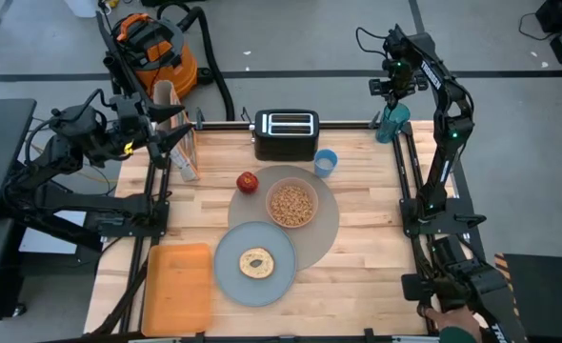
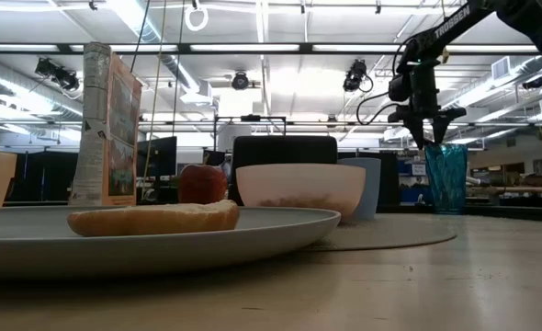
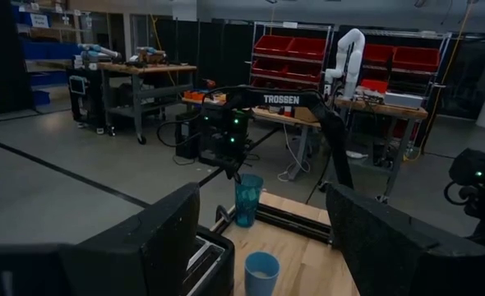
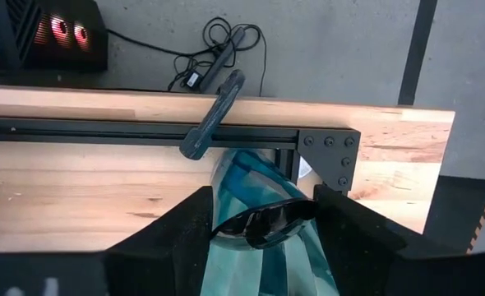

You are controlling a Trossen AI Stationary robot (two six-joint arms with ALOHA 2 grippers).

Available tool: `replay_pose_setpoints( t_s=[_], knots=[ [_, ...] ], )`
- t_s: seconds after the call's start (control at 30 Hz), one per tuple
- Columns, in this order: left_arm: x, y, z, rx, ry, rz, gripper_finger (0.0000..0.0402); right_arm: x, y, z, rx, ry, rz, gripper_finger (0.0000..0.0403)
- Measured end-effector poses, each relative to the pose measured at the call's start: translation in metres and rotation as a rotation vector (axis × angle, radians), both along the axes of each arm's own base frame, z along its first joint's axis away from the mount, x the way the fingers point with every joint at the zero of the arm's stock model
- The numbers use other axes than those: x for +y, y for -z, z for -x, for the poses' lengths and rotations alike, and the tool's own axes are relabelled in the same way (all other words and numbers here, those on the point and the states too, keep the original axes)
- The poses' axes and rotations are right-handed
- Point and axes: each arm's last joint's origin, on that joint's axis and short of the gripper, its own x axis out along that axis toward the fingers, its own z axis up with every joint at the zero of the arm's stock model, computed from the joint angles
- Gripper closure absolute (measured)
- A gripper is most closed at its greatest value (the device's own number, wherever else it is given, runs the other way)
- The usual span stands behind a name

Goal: Arrange a breakfast setting
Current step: Put the black spoon on the gray tablemat to the right of the orange bowl

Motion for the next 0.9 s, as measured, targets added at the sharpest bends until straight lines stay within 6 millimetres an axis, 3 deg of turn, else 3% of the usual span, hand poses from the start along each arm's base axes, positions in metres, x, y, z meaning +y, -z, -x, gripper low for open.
replay_pose_setpoints(
  t_s=[0.37,0.63,0.9],
  knots=[
    [0.000,0.000,0.000,0.001,0.000,-0.004,0.0127,0.011,-0.017,0.002,-0.011,0.010,0.047,0.0197],
    [-0.001,0.000,0.000,0.014,0.035,-0.037,0.0127,0.037,-0.048,-0.001,0.068,0.002,0.155,0.0198],
    [-0.005,-0.005,-0.002,-0.024,0.172,-0.073,0.0127,0.073,-0.091,-0.014,0.011,-0.073,0.366,0.0198]
  ],
)
